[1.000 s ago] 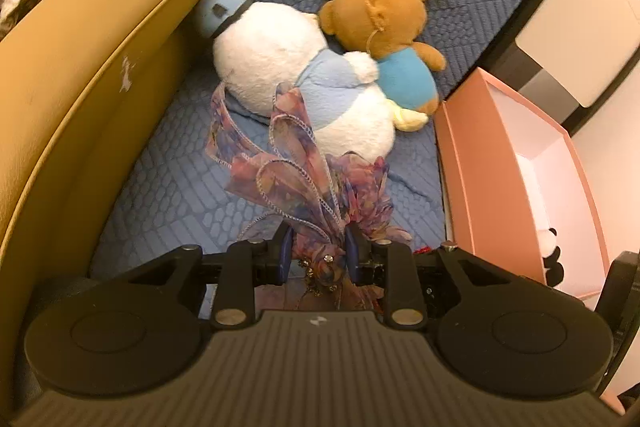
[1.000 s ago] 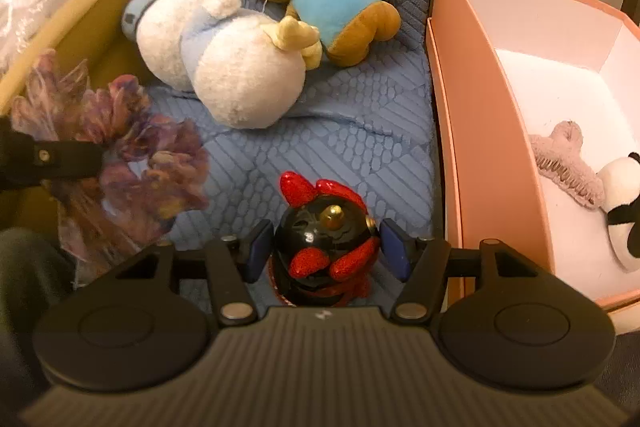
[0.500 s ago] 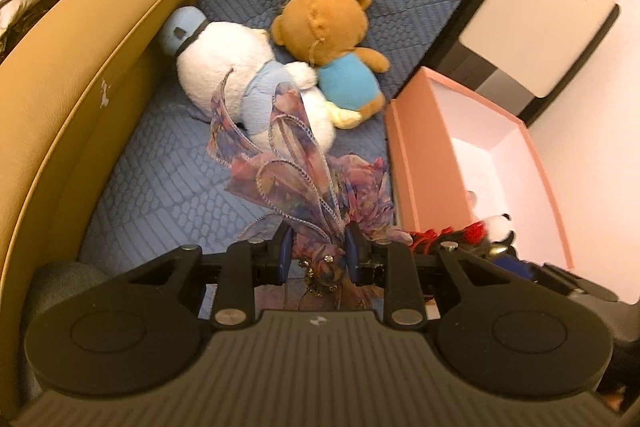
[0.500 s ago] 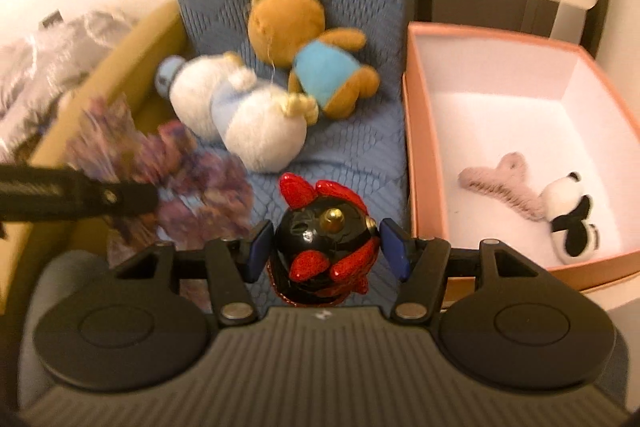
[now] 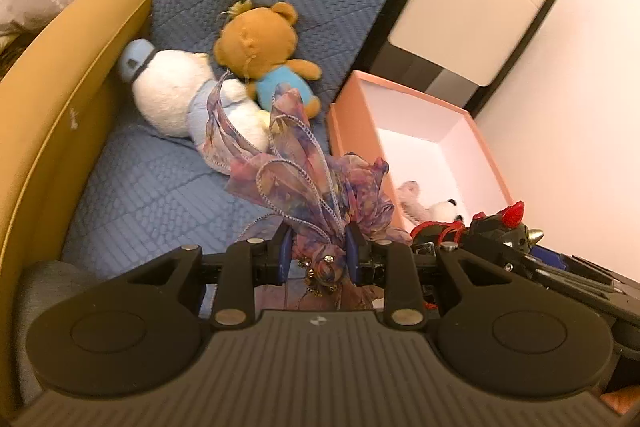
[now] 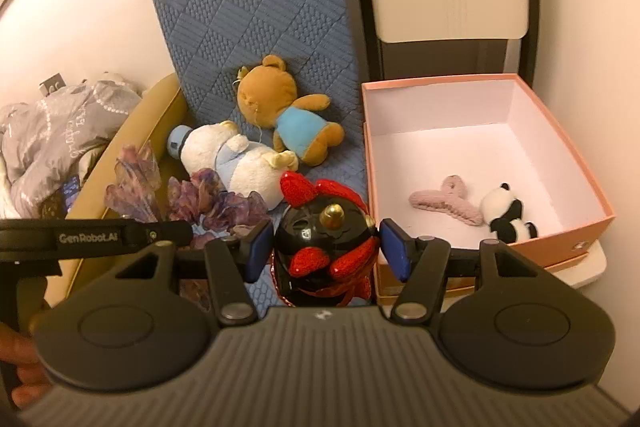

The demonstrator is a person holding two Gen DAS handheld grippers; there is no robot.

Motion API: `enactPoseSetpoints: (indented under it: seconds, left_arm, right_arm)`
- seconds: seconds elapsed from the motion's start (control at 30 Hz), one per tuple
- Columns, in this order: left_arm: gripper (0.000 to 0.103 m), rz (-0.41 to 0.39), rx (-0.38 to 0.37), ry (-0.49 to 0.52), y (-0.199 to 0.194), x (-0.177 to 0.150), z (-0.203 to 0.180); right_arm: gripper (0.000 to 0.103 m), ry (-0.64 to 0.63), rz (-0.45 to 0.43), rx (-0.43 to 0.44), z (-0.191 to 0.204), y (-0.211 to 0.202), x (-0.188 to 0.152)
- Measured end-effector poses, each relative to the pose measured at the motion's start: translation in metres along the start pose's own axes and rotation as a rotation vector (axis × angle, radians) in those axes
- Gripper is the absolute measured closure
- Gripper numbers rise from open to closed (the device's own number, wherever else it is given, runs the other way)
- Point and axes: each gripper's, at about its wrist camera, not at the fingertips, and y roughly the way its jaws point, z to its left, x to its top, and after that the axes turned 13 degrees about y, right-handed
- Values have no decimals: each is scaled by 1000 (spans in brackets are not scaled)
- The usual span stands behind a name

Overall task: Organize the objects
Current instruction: 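Carry the ribbon bow and rooster over the box with both tools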

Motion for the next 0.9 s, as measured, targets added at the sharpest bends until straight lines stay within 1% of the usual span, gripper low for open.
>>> enactPoseSetpoints:
  seconds: [0.2,0.5,0.7,0.9]
  left_arm:
    - [72,-13,-42,21,1,6,-29]
    - [71,-24,-107,57,16,28,-80]
    - [71,-26,-127,60,31,39,-102]
    - [71,-5,-124,60,59,53,-115]
  right_arm:
    - [42,16,-18,1,-17,-19,2]
    - [42,38,-63,-3,-50,-40,23]
    - [42,60,-67,-3,-74,-38,33]
    - [42,79,-60,-6,-98,-26,47]
